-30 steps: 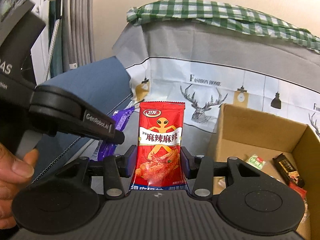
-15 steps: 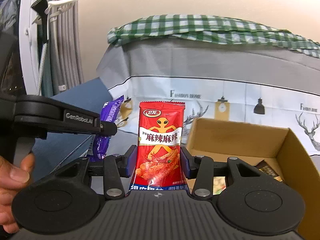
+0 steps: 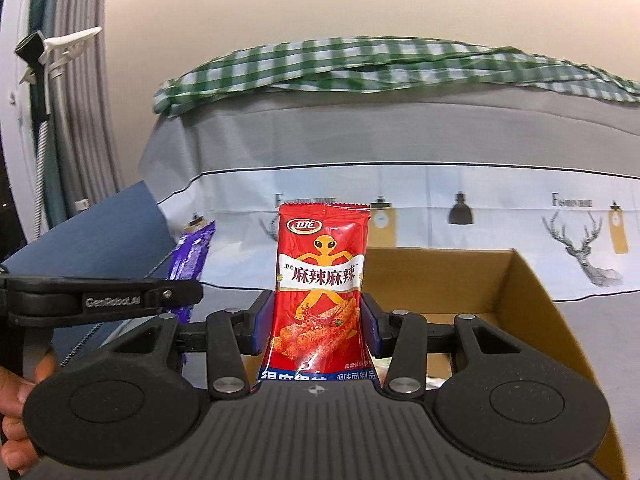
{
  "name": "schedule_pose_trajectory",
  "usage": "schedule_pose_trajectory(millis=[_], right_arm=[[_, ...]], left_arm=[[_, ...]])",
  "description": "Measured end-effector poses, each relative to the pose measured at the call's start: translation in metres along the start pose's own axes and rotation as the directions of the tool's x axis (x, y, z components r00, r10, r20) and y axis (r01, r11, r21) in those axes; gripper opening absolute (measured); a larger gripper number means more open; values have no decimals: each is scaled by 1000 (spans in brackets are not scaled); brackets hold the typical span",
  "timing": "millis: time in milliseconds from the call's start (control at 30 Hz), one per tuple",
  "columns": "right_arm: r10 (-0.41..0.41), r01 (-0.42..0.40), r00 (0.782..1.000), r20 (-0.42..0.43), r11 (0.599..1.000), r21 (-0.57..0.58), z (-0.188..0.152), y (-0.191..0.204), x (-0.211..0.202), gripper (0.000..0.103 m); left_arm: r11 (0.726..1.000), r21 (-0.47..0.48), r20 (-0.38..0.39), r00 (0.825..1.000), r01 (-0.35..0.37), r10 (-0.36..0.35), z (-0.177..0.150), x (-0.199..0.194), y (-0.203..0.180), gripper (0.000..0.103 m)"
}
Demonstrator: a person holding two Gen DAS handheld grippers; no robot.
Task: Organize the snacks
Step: 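Hold the purple bar and spicy-strip bag above the open box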
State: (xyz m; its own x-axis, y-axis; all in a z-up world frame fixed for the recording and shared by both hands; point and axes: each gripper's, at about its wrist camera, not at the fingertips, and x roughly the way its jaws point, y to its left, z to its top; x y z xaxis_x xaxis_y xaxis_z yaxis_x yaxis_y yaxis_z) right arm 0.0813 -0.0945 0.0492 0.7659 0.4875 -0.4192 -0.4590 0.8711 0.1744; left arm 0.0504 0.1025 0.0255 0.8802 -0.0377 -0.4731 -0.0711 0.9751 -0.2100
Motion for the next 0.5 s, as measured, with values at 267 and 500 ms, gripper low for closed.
schedule_pose_trajectory(millis=[267,500], right_arm=[[-75,75,997,-5,996,53,1,-38,-2,47],[-137,137,991,-3,989,53,-2,-54,-2,47]], left_arm=[[999,21,29,999,30,-31,-1,8,-18,18],[995,36,42,995,90,-92,0,23,-41,18]])
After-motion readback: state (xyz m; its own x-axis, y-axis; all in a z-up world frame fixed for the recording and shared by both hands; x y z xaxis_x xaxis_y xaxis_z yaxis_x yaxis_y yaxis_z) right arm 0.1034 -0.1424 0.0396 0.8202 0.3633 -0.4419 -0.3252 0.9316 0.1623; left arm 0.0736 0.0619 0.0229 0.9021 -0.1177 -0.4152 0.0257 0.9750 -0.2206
